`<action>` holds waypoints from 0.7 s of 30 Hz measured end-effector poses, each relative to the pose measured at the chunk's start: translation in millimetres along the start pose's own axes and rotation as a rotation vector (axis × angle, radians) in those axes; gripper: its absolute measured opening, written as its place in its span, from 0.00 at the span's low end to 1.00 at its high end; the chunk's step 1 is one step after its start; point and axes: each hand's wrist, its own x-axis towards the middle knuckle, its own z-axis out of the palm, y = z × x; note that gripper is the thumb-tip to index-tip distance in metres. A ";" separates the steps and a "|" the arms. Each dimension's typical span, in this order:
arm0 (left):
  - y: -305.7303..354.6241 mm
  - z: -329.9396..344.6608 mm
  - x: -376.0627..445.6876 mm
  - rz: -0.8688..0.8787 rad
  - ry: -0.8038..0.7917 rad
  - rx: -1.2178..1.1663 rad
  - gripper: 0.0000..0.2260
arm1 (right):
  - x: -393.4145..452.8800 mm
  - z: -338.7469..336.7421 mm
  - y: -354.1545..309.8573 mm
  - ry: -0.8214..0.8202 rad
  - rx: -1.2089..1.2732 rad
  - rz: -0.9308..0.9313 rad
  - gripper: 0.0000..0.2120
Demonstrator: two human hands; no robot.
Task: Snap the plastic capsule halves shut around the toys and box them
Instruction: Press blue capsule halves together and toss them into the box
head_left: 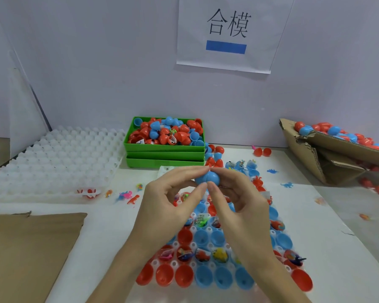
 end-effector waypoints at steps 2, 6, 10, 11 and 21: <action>-2.8 0.0 0.6 0.037 -0.016 0.049 0.18 | 3.0 -3.1 -0.9 -0.017 0.023 0.022 0.12; -5.5 -1.1 0.0 0.062 0.034 0.068 0.18 | 8.9 -10.5 -5.8 -0.094 0.128 0.069 0.13; -5.6 -0.4 -0.6 0.065 0.043 0.073 0.20 | 12.4 -14.7 -9.4 -0.117 0.136 0.073 0.13; -5.1 0.0 -0.9 0.044 0.054 0.057 0.20 | 12.4 -14.6 -9.6 -0.113 0.135 0.079 0.13; -1.7 21.3 -12.7 0.107 0.212 0.246 0.21 | 5.1 -8.6 -8.7 -0.064 0.263 0.247 0.08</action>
